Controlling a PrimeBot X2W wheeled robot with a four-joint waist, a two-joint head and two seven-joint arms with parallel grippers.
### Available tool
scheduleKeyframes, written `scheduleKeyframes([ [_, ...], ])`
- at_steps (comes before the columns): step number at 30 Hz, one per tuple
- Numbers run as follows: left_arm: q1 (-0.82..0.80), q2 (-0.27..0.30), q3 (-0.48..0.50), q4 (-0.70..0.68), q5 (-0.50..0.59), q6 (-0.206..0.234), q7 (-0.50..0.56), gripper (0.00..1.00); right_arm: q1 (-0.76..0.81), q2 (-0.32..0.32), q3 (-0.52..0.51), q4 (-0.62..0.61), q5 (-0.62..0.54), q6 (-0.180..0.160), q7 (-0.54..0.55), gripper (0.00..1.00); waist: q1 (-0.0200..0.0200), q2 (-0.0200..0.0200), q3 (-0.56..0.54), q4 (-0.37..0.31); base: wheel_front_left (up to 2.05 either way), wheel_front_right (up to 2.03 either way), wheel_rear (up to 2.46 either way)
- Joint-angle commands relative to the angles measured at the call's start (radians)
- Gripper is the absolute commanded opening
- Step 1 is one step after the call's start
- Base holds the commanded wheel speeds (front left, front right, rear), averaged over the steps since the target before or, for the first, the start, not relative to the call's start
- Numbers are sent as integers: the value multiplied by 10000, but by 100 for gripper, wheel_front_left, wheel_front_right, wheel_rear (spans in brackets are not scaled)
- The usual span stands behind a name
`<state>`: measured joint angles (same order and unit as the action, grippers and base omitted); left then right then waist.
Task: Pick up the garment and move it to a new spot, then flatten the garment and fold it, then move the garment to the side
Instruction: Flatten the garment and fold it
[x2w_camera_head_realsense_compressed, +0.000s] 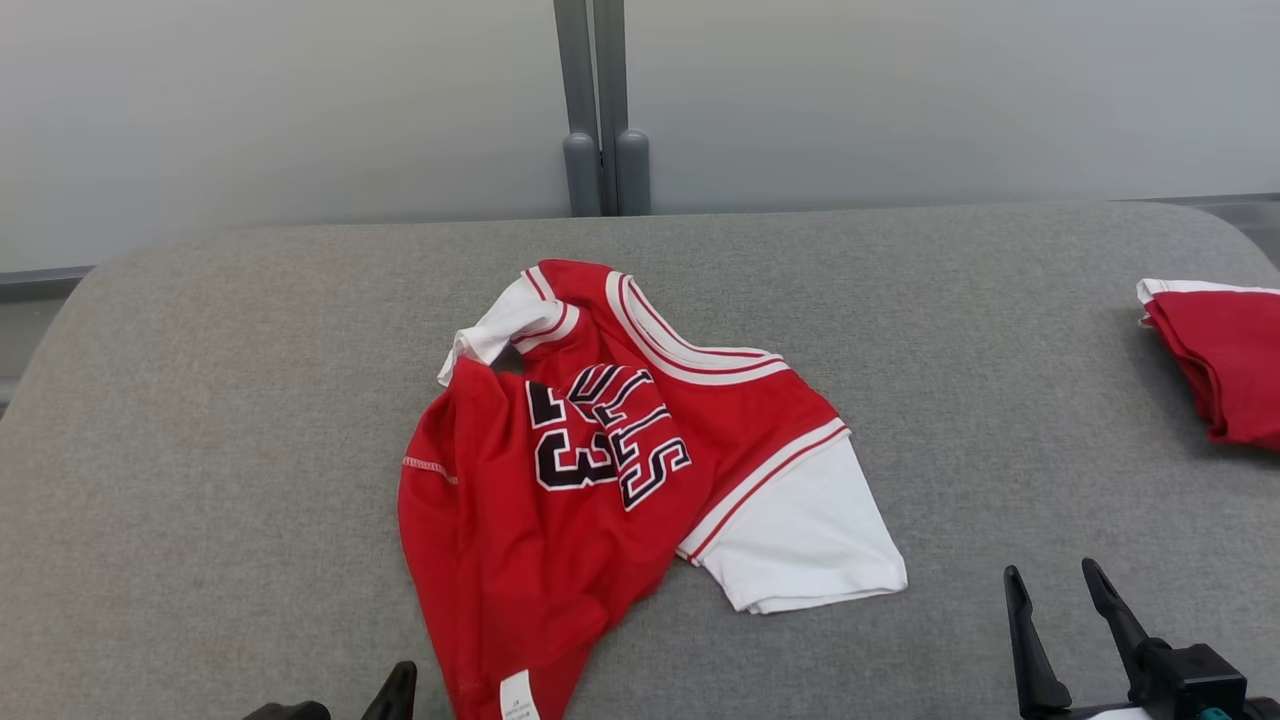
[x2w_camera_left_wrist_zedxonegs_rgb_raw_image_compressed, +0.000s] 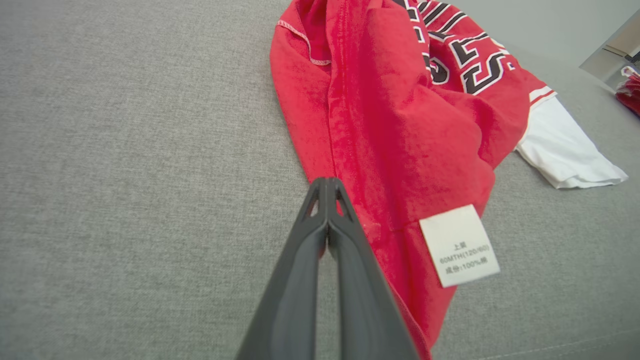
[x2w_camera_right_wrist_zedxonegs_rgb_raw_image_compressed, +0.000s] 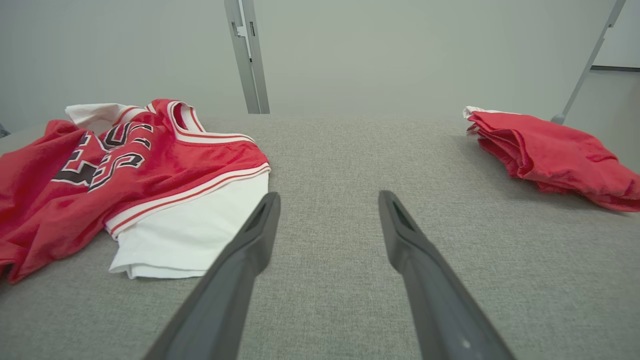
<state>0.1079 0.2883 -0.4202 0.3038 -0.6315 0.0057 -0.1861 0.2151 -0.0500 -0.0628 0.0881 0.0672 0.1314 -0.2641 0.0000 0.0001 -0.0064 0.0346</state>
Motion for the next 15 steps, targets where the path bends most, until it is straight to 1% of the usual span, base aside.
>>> scheduleKeyframes([
  [1, -13, 25, 84, -149, 48, 135, -102, 0, 50, -17, 7, -25, 12, -15, -1, 100, 0, -1, 23, 93, 0, 0, 0],
  [2, -84, 47, 58, -204, 159, 169, -107, 0, 41, -16, 29, -19, 1, -15, -1, 100, 0, -1, 30, 112, 0, 0, 0],
  [3, -202, 81, -73, -250, 283, 154, -80, 31, 23, -17, 44, -8, -10, -15, -1, 100, 0, -1, 41, 129, 0, 0, 0],
  [4, -301, 44, -147, -275, 338, 150, -31, 58, 3, -19, 56, -4, -17, -15, -1, 100, 0, -1, 51, 141, 0, 0, 0],
  [5, -431, -24, -216, -282, 395, 148, 27, 95, -25, -17, 75, 1, -26, -15, -1, 100, 0, -1, 64, 148, 0, 0, 0],
  [6, -539, -74, -289, -262, 417, 104, 125, 100, -57, -17, 92, 5, -34, -15, -1, 100, 0, -1, 81, 141, 0, 0, 0],
  [10, -1123, -223, -642, 202, 588, -9, 519, 100, -217, -16, 188, -11, -83, -15, -1, 100, 0, -1, 224, 26, 0, 0, 0],
  [12, -1324, -408, -765, 595, 492, -48, 645, 100, -244, -22, 167, -8, -72, -15, -1, 100, 0, -1, 307, -66, 0, 0, 0],
  [15, -1586, -517, -889, 1277, 514, -115, 798, 100, -297, -17, 146, 0, -47, -15, -1, 100, 0, -1, 423, -236, 0, 0, 0],
])
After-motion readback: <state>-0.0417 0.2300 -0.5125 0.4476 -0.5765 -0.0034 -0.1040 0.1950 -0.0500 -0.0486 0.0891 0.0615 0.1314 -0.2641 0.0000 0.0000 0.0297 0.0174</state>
